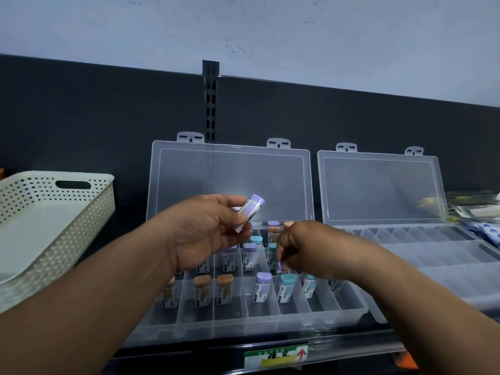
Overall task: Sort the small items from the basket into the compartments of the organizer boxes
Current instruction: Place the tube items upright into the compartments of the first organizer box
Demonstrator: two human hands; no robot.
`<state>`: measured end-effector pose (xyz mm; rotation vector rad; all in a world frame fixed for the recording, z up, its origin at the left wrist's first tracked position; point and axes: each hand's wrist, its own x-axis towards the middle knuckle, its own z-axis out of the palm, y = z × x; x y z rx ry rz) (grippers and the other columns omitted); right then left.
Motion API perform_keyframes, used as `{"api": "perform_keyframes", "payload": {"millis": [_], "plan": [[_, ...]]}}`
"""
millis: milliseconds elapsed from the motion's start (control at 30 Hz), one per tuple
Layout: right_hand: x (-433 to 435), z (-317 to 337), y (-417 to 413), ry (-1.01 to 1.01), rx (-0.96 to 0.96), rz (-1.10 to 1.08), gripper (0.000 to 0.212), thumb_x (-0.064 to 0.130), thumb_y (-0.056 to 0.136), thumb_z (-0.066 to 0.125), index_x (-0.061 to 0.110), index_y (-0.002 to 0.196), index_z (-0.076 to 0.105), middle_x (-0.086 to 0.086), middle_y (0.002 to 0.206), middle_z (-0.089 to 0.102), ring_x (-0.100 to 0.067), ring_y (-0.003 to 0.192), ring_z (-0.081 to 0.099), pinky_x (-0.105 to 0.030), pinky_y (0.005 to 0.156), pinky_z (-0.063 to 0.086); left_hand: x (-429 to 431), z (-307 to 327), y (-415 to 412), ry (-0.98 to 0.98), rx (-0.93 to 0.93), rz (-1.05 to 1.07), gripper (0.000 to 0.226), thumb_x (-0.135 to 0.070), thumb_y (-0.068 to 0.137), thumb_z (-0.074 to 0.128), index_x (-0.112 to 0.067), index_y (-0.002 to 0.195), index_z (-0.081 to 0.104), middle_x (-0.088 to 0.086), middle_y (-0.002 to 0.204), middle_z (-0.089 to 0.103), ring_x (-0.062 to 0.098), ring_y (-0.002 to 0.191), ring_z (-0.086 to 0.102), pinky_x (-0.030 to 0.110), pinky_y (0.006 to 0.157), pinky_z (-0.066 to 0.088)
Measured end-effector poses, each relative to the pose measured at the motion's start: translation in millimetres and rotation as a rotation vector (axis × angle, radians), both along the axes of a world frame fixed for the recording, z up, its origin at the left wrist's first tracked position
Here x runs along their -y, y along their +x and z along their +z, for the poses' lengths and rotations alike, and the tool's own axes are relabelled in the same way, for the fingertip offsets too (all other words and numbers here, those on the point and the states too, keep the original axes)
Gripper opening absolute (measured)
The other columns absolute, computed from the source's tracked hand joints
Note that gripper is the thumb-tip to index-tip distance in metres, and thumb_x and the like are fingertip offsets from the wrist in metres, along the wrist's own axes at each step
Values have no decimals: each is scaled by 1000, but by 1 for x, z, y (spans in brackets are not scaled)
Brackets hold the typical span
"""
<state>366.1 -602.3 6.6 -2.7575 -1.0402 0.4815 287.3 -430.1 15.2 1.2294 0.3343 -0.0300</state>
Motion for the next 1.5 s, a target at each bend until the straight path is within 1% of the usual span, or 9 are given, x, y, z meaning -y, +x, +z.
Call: {"api": "perform_keyframes", "payload": {"millis": [100,267,400,533,700,833,1067,1300,1500], "plan": [[-1,0,1,3,-3,-7,14,15,88,64,24,92,74,6,88,71,-10,76,65,-21,66,52,0,-1,-2,87,4,-12,26,14,88,47,-2,101,63,17,87,60,21,73,62,32,69,60],[1,4,8,43,-23,-40,12,22,90,62,26,87,73,4,88,73,-16,77,70,-34,76,59,0,-2,-3,307,35,-26,7,-5,88,61,-11,86,64,11,80,67,20,71,62,34,73,52],[3,8,7,74,10,-37,10,24,91,62,25,87,71,5,87,71,-16,77,69,-36,75,59,0,-6,-2,607,119,-21,8,-11,85,68,-11,81,62,18,86,72,20,70,61,28,63,48],[4,9,5,98,5,-41,9,24,90,62,24,84,69,5,85,70,-15,76,68,-34,73,59,6,-12,0,963,159,-84,9,-18,82,71,-19,78,63,4,77,71,21,74,66,40,71,55],[4,7,2,89,-3,-41,9,25,91,62,23,86,69,2,87,70,-16,79,67,-36,78,57,15,-20,0,1317,137,-150,10,-33,88,63,-26,82,67,-9,75,64,10,67,63,25,59,51],[6,5,1,96,-24,-39,10,26,91,61,23,86,69,3,85,70,-16,79,67,-36,80,57,18,-20,2,1344,126,-137,8,-32,88,64,-26,84,66,-13,74,59,5,69,56,21,56,41],[8,4,1,98,-28,-33,10,27,92,61,23,87,69,5,84,70,-15,79,66,-35,79,56,20,-22,2,1415,77,-141,11,-29,87,62,-22,89,71,-4,83,68,12,71,61,27,68,53],[7,2,0,70,-11,-14,11,28,92,61,23,92,70,6,90,69,-13,83,64,-33,82,54,22,-36,7,1544,-16,-204,14,-32,87,64,-22,91,73,-6,82,65,11,73,59,25,67,43],[8,2,1,56,-2,-6,11,26,92,60,23,92,71,6,90,69,-13,83,64,-32,81,55,21,-35,7,1537,-54,-251,18,-30,87,64,-25,101,74,-4,90,70,12,77,62,23,66,43]]}}
